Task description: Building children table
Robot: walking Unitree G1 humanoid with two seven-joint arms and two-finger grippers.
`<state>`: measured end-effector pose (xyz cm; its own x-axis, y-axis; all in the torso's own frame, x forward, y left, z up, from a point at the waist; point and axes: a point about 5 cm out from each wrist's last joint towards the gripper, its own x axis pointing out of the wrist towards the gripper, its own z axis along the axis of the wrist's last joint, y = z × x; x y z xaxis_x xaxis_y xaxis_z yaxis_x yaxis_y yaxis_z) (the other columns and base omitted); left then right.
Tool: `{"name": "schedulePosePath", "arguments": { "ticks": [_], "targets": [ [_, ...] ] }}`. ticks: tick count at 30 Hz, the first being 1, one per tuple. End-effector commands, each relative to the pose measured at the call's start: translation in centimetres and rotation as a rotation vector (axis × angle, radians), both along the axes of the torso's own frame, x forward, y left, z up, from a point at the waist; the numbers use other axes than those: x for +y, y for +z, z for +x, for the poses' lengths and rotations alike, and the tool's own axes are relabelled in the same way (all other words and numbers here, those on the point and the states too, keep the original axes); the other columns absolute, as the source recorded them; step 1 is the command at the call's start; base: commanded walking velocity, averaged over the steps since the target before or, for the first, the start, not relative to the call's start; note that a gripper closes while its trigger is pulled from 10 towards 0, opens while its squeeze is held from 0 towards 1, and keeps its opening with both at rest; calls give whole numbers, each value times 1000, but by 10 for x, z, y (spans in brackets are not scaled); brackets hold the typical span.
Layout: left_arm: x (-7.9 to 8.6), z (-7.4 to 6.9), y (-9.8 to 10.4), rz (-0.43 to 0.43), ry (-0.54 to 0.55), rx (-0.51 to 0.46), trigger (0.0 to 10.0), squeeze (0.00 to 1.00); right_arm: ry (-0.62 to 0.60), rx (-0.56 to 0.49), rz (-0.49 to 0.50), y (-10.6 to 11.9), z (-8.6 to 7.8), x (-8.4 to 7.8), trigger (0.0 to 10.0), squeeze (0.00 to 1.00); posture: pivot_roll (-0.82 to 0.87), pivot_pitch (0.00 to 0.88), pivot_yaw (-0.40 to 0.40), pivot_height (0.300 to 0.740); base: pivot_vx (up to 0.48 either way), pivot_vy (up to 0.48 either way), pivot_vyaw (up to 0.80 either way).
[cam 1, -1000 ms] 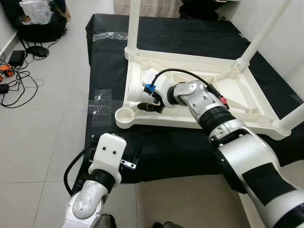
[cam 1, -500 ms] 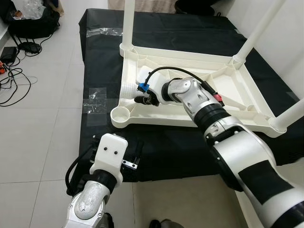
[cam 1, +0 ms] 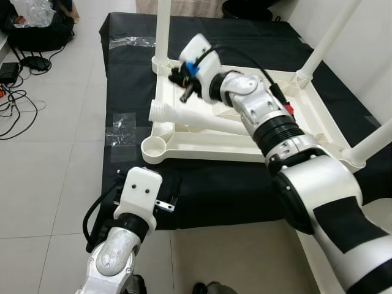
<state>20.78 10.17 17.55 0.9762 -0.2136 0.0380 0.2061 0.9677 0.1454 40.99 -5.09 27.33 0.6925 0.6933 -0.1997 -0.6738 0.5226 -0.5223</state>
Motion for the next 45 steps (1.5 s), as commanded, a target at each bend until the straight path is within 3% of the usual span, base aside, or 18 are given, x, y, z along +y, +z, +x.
{"name": "schedulePosePath", "arguments": {
  "ticks": [1, 10, 15, 16, 21, 40, 41, 45],
  "targets": [
    [-3, -1, -3, -1, -13, 15, 10000, 0, 13, 34, -18, -7, -1, -1, 10000, 1000, 43, 106, -181, 740, 0, 0, 0],
    [-2, -7, -2, -8, -7, 21, 10000, 0, 25, 66, -4, -8, 0, -4, 10000, 1000, 41, 145, -190, 740, 0, 0, 0],
    [-3, -9, -3, -10, -9, 30, 10000, 0, 45, 87, -65, -12, -1, -7, 10000, 1000, 33, 157, -191, 740, 0, 0, 0],
    [-4, -9, -3, -13, -10, 32, 10000, 0, 47, 97, -100, -15, -1, -6, 10000, 0, 30, 170, -193, 740, 0, 0, 0],
    [-7, -13, -1, -25, -15, 36, 10000, 0, 36, 110, -179, -25, -3, 5, 10000, 0, 29, 197, -201, 740, 0, 0, 0],
    [-12, -28, 3, -69, 14, 68, 10000, 0, -30, 132, -225, -35, -5, 20, 10000, 0, -11, 280, -253, 740, 0, 0, 0],
    [-12, -30, 2, -74, 21, 76, 10000, 0, -37, 128, -224, -35, -5, 21, 0, 0, -14, 284, -258, 740, 0, 0, 0],
    [-13, -34, 2, -81, 38, 87, 10000, 0, -39, 130, -176, -30, -4, 23, 0, 0, -24, 295, -267, 740, 0, 0, 0]
  ]
}}
